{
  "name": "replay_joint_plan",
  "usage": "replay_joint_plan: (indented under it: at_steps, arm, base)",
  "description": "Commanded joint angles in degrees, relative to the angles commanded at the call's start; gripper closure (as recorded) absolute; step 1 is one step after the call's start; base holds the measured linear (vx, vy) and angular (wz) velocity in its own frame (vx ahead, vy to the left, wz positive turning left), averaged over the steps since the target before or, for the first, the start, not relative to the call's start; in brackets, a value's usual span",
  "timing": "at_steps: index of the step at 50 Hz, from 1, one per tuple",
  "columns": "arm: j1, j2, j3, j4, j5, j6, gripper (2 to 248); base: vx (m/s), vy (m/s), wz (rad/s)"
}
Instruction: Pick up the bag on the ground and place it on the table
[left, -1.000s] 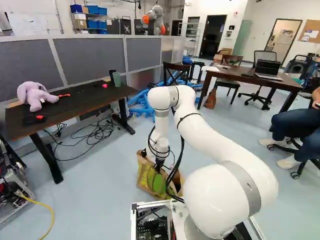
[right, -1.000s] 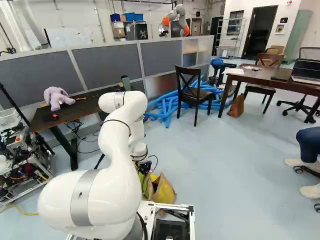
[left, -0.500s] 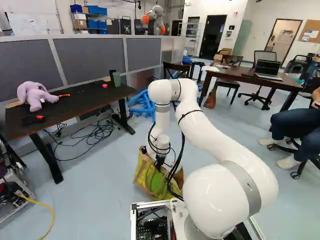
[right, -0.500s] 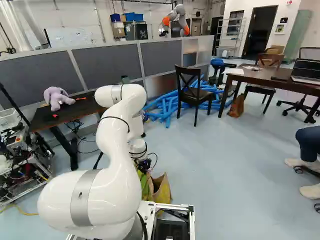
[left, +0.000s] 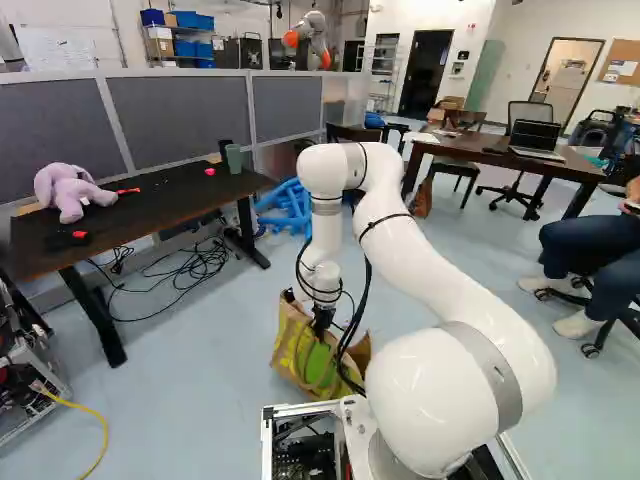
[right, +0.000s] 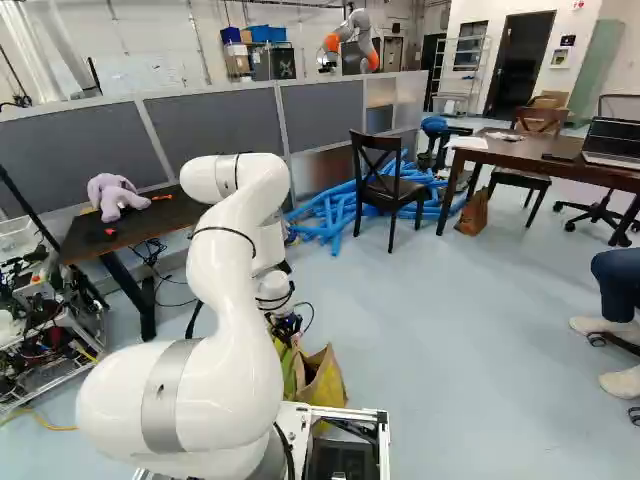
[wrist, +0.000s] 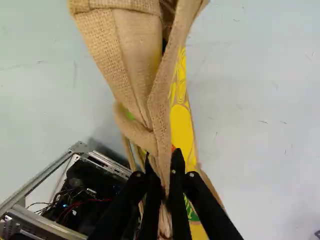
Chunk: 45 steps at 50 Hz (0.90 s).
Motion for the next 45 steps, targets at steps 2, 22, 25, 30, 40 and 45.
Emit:
replay_joint_plan:
  at_steps: [2, 22, 25, 30, 40, 45]
  arm:
    - [0.0, 0.47, 0.38, 0.42, -0.27, 0.0, 228]
    - [-0.13, 5.15, 3.93, 3.53, -3.32, 0.0, 228]
    - [-0.28, 5.85, 4.37, 3.62, -3.86, 0.0, 228]
    - [-0.68, 7.03, 5.06, 3.68, -4.71, 0.0, 228]
    - [-1.97, 9.38, 6.3, 3.7, -6.15, 0.0, 228]
    - [-2.77, 10.61, 6.92, 3.7, -6.57, 0.0, 228]
  base:
    - [0.0, 0.0, 0.0]
    - [0.0, 0.0, 0.0]
    - [0.0, 0.0, 0.0]
    - [0.0, 0.0, 0.0]
    - [0.0, 0.0, 0.0]
    - [0.0, 0.0, 0.0]
